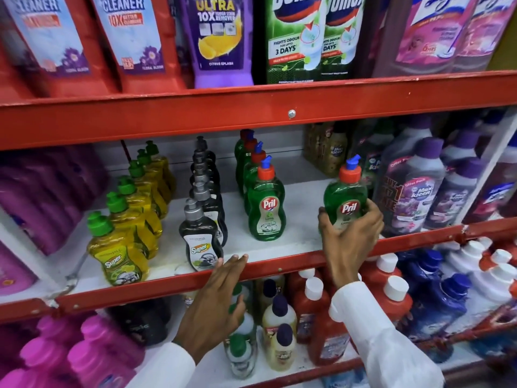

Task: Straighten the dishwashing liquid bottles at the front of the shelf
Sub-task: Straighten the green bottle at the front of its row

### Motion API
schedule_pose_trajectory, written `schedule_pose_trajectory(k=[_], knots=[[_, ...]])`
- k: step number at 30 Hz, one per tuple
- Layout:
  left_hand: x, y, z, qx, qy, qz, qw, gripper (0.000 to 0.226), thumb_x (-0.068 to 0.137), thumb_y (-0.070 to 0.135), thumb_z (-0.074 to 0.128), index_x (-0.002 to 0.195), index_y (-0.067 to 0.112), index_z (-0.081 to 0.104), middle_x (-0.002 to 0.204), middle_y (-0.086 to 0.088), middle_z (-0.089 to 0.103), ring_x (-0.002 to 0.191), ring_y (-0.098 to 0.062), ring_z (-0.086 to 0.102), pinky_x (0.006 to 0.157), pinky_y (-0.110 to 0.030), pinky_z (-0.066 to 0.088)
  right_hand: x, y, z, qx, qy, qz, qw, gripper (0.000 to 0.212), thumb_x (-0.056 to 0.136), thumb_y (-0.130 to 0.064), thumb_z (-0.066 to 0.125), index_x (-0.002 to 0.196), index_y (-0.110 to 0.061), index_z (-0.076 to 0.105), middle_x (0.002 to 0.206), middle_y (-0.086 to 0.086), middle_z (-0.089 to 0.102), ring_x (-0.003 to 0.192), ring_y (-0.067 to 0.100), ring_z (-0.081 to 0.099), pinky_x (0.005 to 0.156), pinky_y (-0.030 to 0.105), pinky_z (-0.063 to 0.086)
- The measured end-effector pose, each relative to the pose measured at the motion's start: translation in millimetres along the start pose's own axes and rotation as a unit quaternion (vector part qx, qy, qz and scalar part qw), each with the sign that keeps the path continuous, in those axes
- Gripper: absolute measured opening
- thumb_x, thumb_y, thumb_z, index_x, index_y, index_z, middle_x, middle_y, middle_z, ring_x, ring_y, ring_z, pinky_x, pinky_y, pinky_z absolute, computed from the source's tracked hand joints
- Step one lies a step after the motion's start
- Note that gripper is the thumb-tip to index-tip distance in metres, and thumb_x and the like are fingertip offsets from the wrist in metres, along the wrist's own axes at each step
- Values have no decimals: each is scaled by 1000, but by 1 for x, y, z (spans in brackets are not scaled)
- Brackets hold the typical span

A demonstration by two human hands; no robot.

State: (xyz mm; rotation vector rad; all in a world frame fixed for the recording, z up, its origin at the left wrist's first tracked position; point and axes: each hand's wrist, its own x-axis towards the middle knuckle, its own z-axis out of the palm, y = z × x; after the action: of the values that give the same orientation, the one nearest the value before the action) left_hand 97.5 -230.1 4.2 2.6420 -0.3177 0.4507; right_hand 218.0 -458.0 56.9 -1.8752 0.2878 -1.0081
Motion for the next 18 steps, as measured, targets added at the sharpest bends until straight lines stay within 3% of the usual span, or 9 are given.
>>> schedule_pose_trajectory(k=[8, 14, 18], knots=[[-1, -2, -5, -30, 4, -9, 999, 71, 90, 24, 58, 148, 34, 19, 157, 8, 29, 143, -4, 8, 117, -24, 17, -61, -56, 13, 34, -132, -43, 990, 84, 66, -46, 84, 127, -9, 40, 123, 9, 52, 116, 25, 48, 101, 47, 46], [-5, -2, -4, -26, 8, -13, 1000, 72, 91, 24, 56, 148, 38, 14, 159, 12, 21, 143, 0, 3, 110, -9, 6, -68, -66, 30, 18, -146, -39, 988, 82, 65, -54, 83, 122, -11, 42, 118, 8, 54, 111, 25, 51, 95, 47, 50], [-3, 1, -2, -32, 23, -19, 999, 69, 90, 26, 57, 146, 38, 19, 158, 10, 26, 141, 1, 6, 112, -12, 9, -64, -65, 36, 15, -155, -32, 987, 82, 65, -55, 83, 121, -11, 42, 117, 8, 53, 110, 25, 51, 94, 47, 52]])
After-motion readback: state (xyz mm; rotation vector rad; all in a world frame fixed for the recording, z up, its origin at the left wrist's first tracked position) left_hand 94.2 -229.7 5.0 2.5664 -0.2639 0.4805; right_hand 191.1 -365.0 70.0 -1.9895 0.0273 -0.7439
